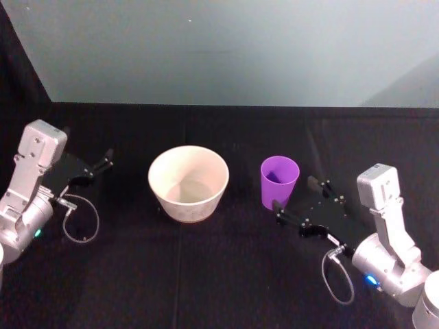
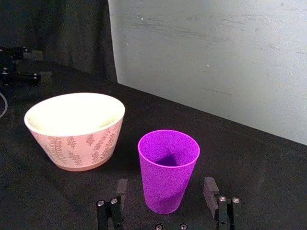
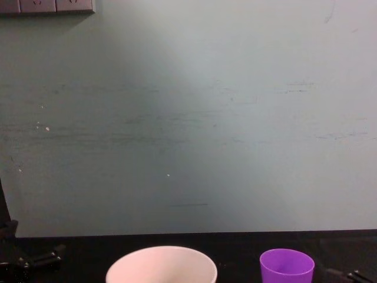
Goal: Pick up the cup and pour the mung beans from the cup into the bowl.
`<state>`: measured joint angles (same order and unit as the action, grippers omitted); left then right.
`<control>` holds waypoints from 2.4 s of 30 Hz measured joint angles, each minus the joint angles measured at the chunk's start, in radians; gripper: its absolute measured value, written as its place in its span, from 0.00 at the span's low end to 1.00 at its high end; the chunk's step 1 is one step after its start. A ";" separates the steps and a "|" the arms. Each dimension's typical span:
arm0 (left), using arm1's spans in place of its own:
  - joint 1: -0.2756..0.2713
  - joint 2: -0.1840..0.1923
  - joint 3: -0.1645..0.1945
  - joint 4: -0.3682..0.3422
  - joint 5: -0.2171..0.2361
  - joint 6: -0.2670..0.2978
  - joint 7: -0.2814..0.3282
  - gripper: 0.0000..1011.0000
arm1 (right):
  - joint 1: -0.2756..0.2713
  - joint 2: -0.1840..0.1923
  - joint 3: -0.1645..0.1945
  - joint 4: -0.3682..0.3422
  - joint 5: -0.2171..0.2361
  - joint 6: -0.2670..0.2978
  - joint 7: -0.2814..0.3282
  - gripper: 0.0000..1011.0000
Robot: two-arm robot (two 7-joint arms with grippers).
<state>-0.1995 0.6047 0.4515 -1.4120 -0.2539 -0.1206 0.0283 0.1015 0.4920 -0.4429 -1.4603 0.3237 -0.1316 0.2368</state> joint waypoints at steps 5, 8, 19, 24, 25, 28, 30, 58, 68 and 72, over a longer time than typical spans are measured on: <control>0.000 0.000 0.000 0.000 0.000 0.000 0.000 0.99 | 0.012 -0.026 0.005 0.021 0.000 0.001 0.016 0.99; 0.000 0.000 0.000 0.000 0.000 0.000 0.000 0.99 | 0.022 -0.043 0.008 0.038 0.001 0.001 0.022 0.99; 0.000 0.000 0.000 0.000 0.000 0.000 0.000 0.99 | 0.059 -0.105 0.027 0.099 -0.005 0.005 0.034 0.99; 0.000 0.000 0.000 0.000 0.000 0.000 0.000 0.99 | 0.070 -0.125 0.031 0.120 -0.006 0.007 0.048 0.99; 0.000 0.000 0.000 0.000 0.000 0.000 0.000 0.99 | 0.073 -0.131 0.031 0.125 -0.008 0.007 0.051 0.99; 0.000 0.000 0.000 0.000 0.000 0.000 0.000 0.99 | 0.078 -0.141 0.034 0.136 -0.013 0.008 0.057 0.99; 0.000 0.000 0.000 0.000 0.000 0.000 0.000 0.99 | 0.081 -0.146 0.035 0.141 -0.017 0.008 0.060 0.99; 0.000 0.000 0.000 0.000 0.000 0.000 0.000 0.99 | 0.072 -0.198 0.092 0.141 -0.063 0.000 0.096 0.72; 0.000 0.000 0.000 0.000 0.000 0.000 0.000 0.99 | 0.044 -0.181 0.131 -0.003 -0.059 0.057 0.108 0.72; 0.000 0.000 0.000 0.000 0.000 0.000 0.000 0.99 | 0.044 -0.172 0.139 -0.063 -0.048 0.103 0.113 0.72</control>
<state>-0.1995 0.6047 0.4513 -1.4120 -0.2539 -0.1206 0.0283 0.1453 0.3200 -0.3042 -1.5237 0.2753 -0.0282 0.3497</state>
